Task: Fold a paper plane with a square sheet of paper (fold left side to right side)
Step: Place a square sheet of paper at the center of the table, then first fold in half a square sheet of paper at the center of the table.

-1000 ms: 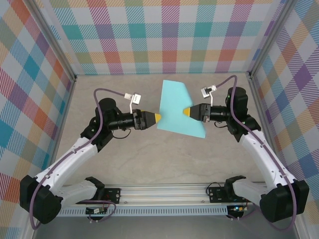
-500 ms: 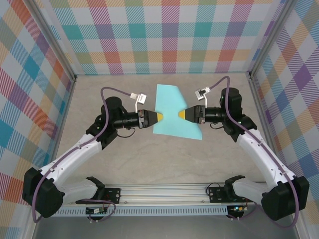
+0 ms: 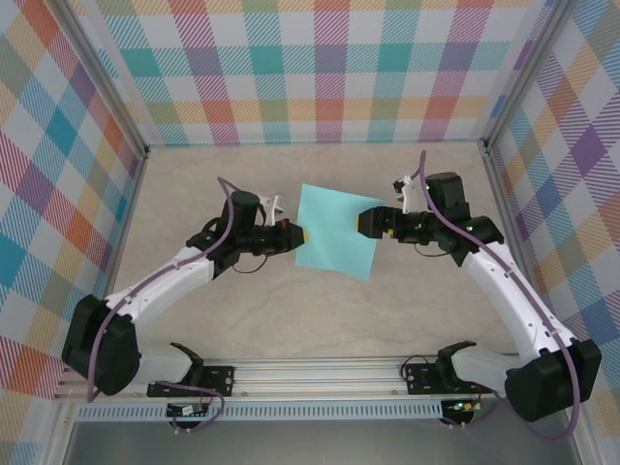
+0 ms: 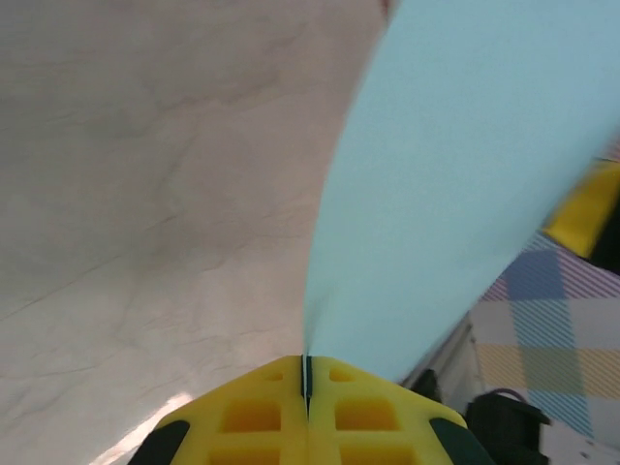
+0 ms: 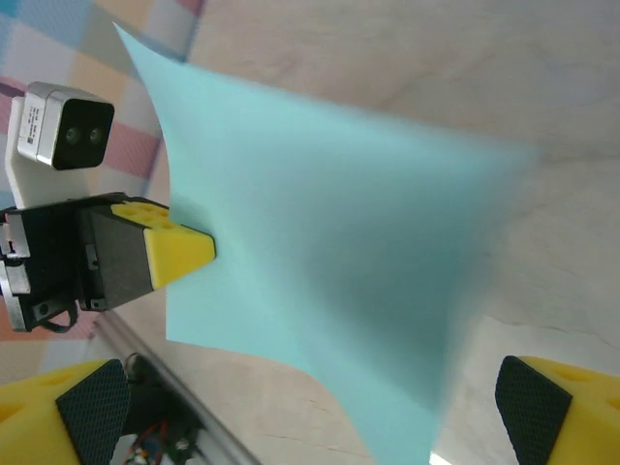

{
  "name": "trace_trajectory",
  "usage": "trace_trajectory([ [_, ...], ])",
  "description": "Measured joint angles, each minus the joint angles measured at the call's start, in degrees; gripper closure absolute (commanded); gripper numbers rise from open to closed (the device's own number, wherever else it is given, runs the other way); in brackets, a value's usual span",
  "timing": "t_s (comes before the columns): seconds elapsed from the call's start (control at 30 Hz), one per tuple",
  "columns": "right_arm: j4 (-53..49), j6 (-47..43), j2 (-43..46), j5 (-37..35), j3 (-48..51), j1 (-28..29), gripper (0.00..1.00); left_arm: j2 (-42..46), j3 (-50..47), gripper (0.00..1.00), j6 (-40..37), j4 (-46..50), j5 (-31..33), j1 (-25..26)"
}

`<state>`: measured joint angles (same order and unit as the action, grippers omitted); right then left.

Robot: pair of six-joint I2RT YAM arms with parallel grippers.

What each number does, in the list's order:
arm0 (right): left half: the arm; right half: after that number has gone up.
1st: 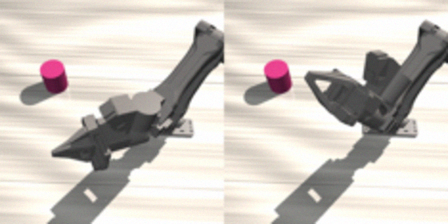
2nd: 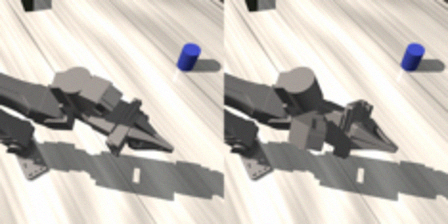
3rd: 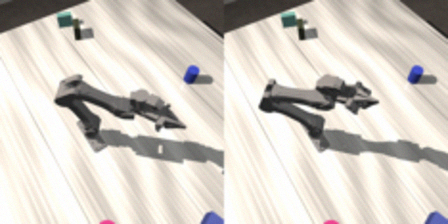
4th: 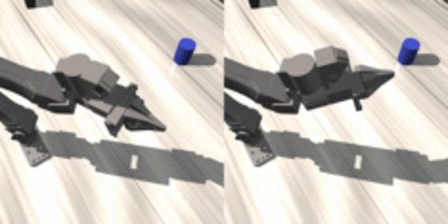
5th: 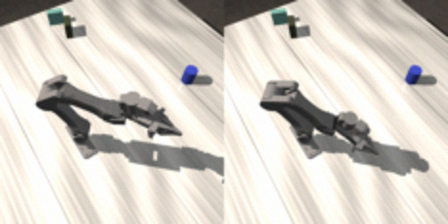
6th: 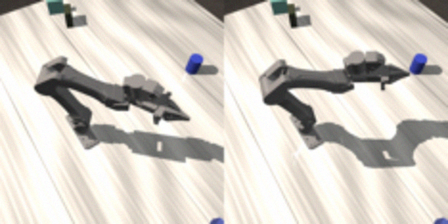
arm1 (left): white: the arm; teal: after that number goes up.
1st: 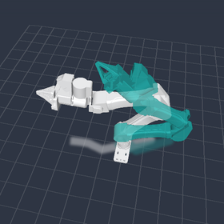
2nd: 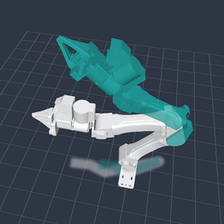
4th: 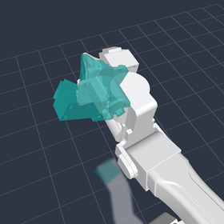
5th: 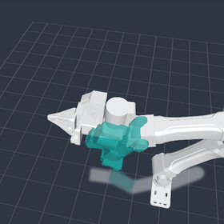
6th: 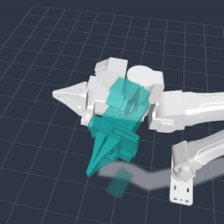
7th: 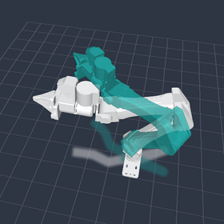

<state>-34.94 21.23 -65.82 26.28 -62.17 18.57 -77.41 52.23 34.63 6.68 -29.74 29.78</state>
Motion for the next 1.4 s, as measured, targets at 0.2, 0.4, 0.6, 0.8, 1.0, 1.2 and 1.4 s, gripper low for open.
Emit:
trace_trajectory([
  [0.2,-0.22,-0.94,-0.28,-3.65,4.00,-0.20,0.05,-12.00,0.35,1.00,-1.66,4.22,5.46,-1.60],
  [0.4,9.25,3.56,-8.83,2.84,10.05,-0.20,0.56,-18.69,0.94,1.00,-3.43,7.06,9.84,-1.60],
  [0.6,16.83,8.76,-25.73,7.30,9.14,-0.20,0.81,-18.78,1.18,1.00,-4.39,7.54,11.58,-1.60],
  [0.8,20.00,9.86,-36.26,8.50,4.33,-0.02,0.85,-18.75,1.44,1.00,-4.90,9.49,11.93,-1.60],
  [1.0,21.66,9.84,-42.51,8.74,0.48,0.94,0.85,-18.75,2.93,1.00,-5.55,10.38,11.82,-1.60],
  [1.2,21.42,9.55,-45.27,8.46,0.13,1.79,0.85,-18.75,4.09,0.94,-5.77,11.08,11.32,-1.57],
  [1.4,19.85,8.11,-46.12,6.82,-0.24,2.16,0.85,-18.75,5.20,0.69,-4.98,10.91,9.40,-0.74],
])
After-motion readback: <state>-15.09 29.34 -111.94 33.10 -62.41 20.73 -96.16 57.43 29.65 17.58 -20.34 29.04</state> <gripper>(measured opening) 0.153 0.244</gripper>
